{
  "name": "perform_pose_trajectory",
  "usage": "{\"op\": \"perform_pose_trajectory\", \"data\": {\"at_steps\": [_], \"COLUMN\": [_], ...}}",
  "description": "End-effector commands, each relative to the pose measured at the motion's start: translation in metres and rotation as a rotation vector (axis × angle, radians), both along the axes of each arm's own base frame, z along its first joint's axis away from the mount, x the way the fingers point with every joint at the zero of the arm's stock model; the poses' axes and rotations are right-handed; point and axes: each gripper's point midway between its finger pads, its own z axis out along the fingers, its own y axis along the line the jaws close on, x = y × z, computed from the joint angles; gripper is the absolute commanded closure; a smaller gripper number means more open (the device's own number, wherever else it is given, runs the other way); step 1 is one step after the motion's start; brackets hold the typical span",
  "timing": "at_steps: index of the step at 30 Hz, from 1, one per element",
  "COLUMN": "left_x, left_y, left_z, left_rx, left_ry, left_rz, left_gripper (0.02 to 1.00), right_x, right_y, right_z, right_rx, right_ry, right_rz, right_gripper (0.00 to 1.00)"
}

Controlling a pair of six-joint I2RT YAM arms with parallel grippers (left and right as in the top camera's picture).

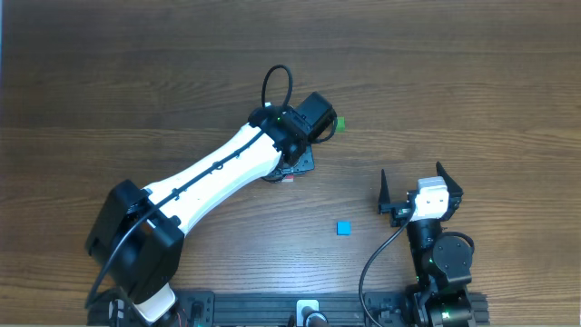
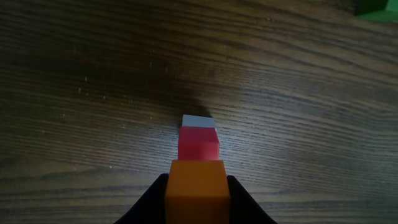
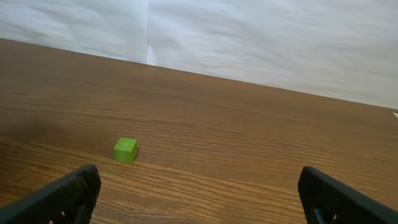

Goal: Stack Cubes

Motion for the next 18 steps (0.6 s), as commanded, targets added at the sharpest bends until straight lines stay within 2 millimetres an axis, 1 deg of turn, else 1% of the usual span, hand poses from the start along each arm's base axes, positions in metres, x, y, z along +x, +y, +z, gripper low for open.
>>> {"op": "perform_pose_trajectory", "data": {"at_steps": [1,13,18], "left_x": [0.003,0.000,0.000], "left_y": [-0.005,-0.003,-0.003], "left_z": [0.003,-0.012,-0.013], "left_rx": [-0.011,0.022,0.024], "left_ry": [-0.005,0.029,0.032], "left_rz": [0.010,0.010,0.010], "left_gripper": [0.980,0.978,0.978], "right_x": [0.000,0.000,0.000], "right_y": [0.002,0.002,0.002], "right_z": [-0.002,-0.002,-0.002], "right_rx": [0.003,0.003,0.003], "right_ry": [-0.001,-0.001,-0.001], "right_rz": [0.012,0.012,0.012], "right_gripper": [0.007,0.009,0.009]}}
